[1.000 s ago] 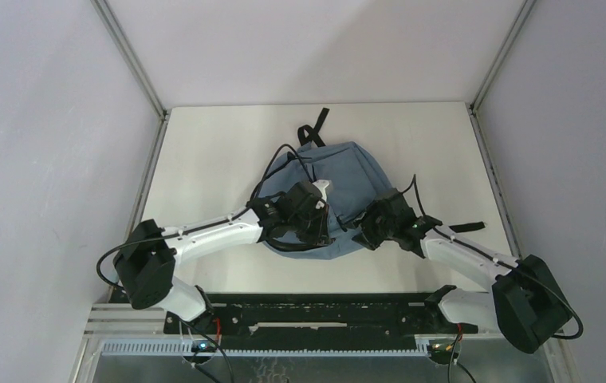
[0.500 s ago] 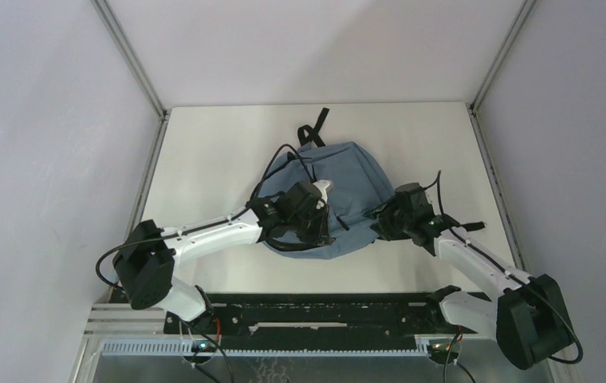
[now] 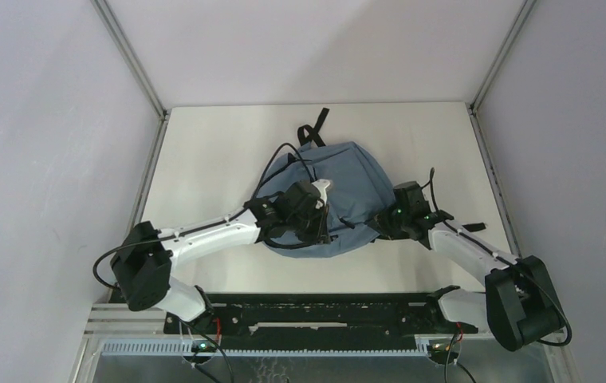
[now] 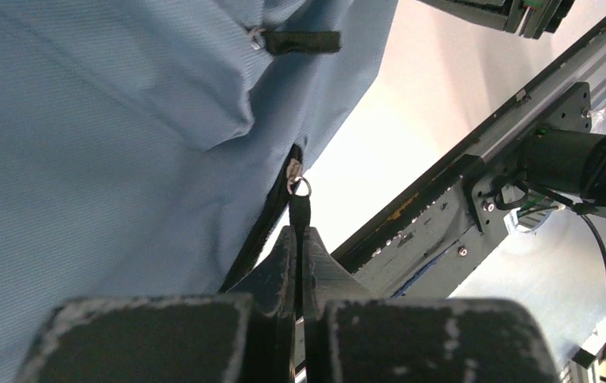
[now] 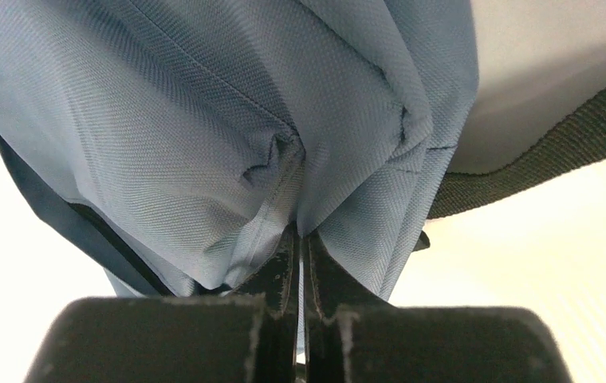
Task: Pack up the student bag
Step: Zip the student bag at the center of the board.
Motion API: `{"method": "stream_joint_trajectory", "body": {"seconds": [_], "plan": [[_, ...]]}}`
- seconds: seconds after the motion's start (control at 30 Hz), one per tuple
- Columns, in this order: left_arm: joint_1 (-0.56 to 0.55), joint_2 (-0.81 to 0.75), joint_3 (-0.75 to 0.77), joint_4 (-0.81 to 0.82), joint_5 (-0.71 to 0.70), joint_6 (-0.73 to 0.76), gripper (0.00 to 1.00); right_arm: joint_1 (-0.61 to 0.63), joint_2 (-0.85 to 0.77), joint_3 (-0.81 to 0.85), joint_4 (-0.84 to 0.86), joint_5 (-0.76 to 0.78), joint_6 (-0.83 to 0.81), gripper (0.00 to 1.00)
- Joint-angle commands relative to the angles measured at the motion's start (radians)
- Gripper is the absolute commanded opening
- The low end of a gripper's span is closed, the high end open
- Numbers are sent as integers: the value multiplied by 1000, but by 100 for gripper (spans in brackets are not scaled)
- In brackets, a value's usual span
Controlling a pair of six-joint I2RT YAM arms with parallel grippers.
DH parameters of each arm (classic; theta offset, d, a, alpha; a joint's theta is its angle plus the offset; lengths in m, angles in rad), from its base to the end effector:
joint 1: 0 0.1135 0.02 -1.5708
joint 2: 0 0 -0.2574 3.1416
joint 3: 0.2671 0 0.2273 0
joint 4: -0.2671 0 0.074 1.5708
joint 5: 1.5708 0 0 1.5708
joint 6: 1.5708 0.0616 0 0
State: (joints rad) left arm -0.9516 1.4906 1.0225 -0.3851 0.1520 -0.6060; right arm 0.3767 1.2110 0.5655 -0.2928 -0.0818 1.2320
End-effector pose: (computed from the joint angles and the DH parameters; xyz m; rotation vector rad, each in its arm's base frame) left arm 0.1728 -0.2585 0.2231 0.5224 2.5591 -0.8293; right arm 0.2033 0.0858 0.1612 1.0758 2.4466 0.7058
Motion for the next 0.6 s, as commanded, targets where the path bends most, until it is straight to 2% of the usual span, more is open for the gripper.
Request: {"method": "stream_joint_trajectory", "body": {"seconds": [0.0,0.23,0.4,0.57], "plan": [[-6,-95,-52,-23,-12,44,0,-88,-40,11,-41,95,-105,0],[-6,-198,-122,-18,40,73,0,-292,-33,41,-38,98,-284,0],[-21,-226,-123,-27,63,112,0,-347,88,237,-109,211,-377,0],[-40,-221,-92,-73,79,158,0,-433,250,441,-162,133,-472,0]]}}
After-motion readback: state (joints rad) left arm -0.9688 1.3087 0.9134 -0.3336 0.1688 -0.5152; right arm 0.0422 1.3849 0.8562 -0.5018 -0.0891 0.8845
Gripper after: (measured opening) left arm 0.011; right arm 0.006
